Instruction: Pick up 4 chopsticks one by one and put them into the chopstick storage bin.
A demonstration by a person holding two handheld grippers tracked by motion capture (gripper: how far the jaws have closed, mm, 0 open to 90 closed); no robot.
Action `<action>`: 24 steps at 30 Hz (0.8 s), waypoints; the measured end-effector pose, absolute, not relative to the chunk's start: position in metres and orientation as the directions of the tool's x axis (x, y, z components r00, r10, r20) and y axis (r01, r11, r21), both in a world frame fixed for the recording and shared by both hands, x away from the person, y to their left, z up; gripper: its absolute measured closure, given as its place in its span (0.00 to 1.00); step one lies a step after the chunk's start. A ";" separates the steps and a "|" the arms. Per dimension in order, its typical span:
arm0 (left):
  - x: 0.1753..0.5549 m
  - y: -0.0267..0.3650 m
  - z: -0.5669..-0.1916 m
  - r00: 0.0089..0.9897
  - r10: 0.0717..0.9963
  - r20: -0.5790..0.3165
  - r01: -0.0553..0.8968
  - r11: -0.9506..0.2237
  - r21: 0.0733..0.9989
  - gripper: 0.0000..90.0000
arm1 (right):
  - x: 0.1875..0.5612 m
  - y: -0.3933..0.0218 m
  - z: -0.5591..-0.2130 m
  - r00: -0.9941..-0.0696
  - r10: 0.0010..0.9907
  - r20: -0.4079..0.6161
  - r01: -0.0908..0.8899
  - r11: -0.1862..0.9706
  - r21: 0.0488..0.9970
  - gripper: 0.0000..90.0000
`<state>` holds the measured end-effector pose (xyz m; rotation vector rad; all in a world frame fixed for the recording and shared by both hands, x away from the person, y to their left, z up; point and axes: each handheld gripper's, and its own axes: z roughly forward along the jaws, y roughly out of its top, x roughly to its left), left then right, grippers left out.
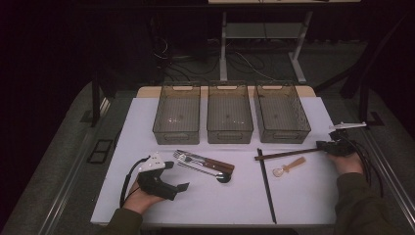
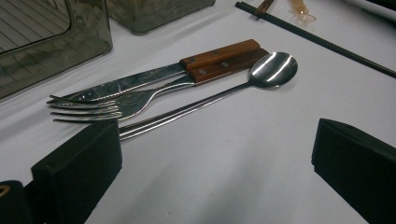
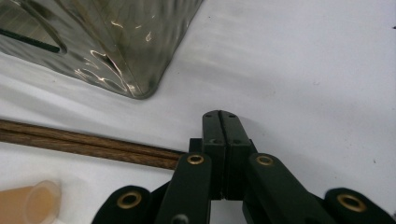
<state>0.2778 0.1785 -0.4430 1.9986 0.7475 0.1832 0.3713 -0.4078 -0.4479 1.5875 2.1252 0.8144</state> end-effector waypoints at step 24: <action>0.275 0.176 -0.442 0.810 0.564 -0.160 0.424 -0.377 0.823 0.01 | 0.359 -0.403 -0.444 -0.326 0.945 -0.009 0.750 0.265 0.606 1.00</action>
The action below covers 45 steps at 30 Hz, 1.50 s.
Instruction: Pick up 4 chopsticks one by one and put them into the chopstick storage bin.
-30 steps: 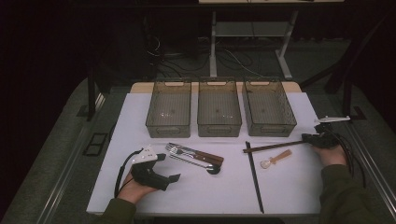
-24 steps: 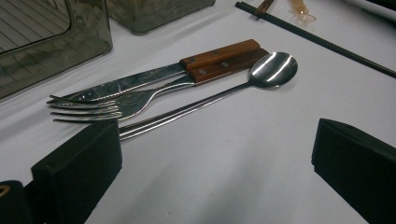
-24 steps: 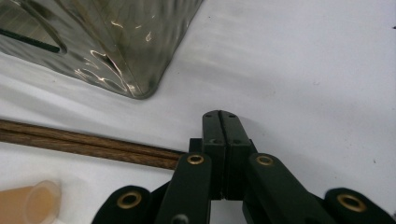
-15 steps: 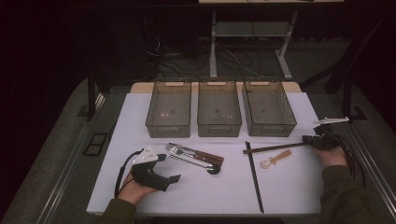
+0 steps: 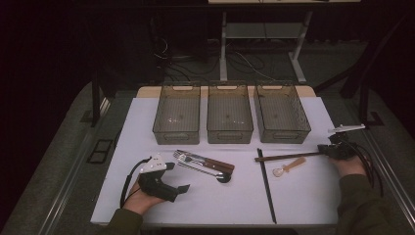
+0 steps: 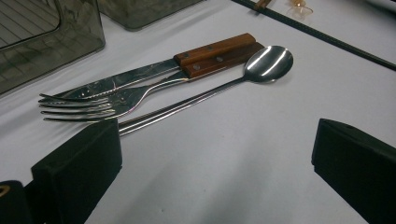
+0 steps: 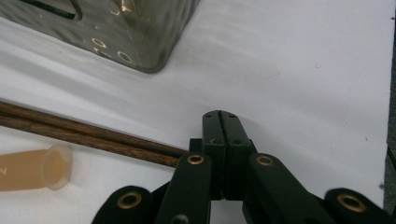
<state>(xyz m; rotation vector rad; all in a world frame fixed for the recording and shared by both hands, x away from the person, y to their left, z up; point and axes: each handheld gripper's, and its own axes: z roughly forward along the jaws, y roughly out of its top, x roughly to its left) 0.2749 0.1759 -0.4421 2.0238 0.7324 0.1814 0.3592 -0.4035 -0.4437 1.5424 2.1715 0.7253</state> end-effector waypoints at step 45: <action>0.273 0.174 -0.440 0.815 0.557 -0.157 0.417 -0.377 0.827 0.01 | 0.328 -0.400 -0.431 -0.372 0.928 -0.022 0.726 0.306 0.616 1.00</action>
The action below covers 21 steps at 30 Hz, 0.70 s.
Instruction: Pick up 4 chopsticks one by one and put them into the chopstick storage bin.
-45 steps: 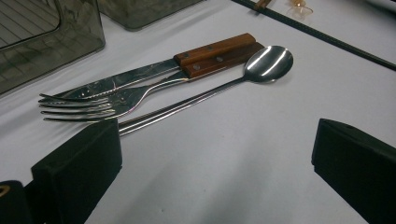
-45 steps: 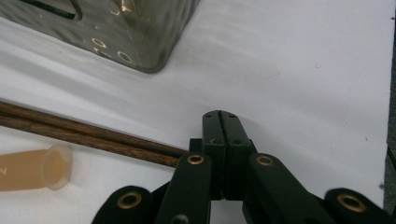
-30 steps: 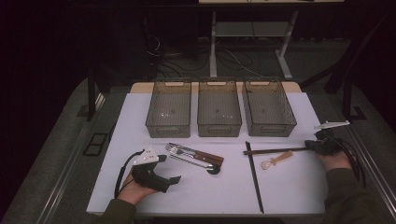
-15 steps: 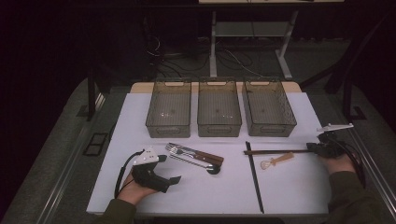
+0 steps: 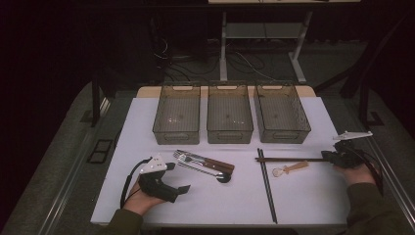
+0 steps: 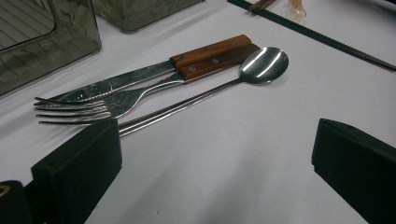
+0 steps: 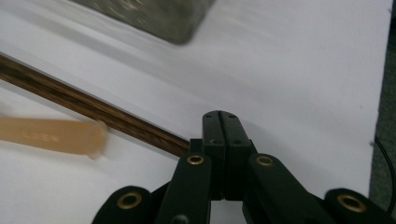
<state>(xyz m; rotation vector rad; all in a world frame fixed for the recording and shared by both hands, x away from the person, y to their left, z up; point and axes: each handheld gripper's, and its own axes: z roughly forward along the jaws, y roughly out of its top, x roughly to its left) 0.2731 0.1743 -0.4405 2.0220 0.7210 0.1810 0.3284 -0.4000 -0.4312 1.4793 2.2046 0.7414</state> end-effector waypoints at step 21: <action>0.272 0.173 -0.441 0.812 0.555 -0.182 0.440 -0.376 0.816 0.01 | 0.332 -0.269 -0.433 -0.736 0.676 0.045 0.550 0.557 0.622 1.00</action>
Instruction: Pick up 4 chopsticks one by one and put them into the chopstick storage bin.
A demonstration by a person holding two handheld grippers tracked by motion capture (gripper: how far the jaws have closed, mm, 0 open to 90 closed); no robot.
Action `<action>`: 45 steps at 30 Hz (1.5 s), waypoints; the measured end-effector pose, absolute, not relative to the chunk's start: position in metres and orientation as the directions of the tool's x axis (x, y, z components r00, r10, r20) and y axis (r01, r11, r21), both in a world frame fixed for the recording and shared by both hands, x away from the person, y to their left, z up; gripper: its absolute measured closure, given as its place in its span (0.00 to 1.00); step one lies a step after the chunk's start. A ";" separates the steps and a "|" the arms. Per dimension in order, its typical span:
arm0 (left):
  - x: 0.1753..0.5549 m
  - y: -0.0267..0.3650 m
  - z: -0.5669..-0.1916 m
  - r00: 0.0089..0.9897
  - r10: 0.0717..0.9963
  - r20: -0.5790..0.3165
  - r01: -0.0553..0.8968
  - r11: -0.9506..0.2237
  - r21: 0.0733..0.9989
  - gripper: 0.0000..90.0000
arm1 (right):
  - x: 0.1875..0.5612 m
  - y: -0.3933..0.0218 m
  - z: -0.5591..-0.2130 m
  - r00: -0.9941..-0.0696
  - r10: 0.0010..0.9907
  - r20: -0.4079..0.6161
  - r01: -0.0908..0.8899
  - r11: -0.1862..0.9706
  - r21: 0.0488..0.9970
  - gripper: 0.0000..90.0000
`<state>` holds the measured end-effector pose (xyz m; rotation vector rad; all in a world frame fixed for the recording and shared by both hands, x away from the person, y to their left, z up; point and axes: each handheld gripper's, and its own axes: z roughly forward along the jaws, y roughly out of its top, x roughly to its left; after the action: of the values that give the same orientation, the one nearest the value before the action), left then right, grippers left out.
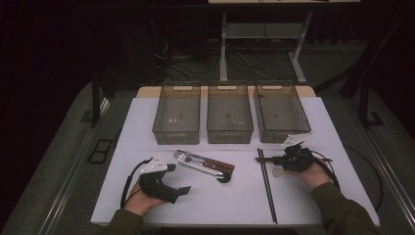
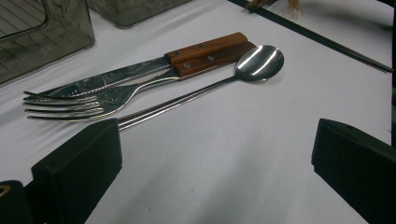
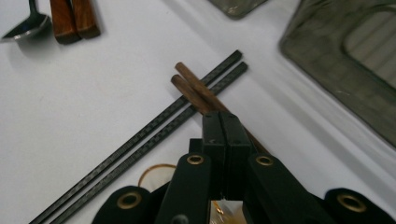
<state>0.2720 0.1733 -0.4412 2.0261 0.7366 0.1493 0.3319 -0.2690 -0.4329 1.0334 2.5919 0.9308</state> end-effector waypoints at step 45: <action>0.271 0.174 -0.441 0.815 0.550 -0.184 0.438 -0.376 0.816 0.01 | 0.363 -0.344 -0.419 -0.535 0.844 0.036 0.626 0.368 0.688 1.00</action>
<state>0.2710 0.1737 -0.4412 2.0258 0.7307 0.1451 0.3633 -0.3440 -0.4187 1.2920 2.3105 0.9483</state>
